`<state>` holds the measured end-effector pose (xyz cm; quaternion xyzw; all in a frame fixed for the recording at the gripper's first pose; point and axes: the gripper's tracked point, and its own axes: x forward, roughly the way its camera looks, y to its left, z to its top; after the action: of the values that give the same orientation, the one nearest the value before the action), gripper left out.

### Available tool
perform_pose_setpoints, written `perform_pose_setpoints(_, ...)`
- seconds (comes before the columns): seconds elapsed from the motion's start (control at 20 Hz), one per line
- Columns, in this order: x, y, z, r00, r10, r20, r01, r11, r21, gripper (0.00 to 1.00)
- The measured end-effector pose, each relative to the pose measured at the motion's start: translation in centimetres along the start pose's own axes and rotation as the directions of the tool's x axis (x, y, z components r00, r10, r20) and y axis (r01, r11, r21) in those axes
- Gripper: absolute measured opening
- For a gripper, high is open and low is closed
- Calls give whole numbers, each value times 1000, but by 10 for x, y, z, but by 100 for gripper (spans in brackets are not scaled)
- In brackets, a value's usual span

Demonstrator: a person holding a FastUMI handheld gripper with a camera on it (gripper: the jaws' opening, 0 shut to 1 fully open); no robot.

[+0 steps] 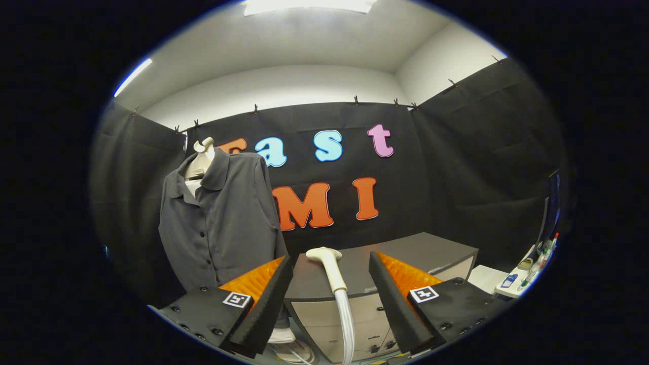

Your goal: Iron the clothes twice with a garment steamer, once on the left side and once on the right side.

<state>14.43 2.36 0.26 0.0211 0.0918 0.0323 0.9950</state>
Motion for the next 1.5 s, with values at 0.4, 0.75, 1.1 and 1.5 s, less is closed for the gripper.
perform_pose_setpoints(0.4,146,10,-51,955,150,-255,-149,989,24,98)
perform_pose_setpoints(0.75,235,8,-119,868,202,-453,-230,973,-7,98)
perform_pose_setpoints(1.1,257,-13,-184,764,212,-610,-240,970,37,98)
perform_pose_setpoints(1.5,252,-7,-192,766,282,-577,-321,946,36,64)
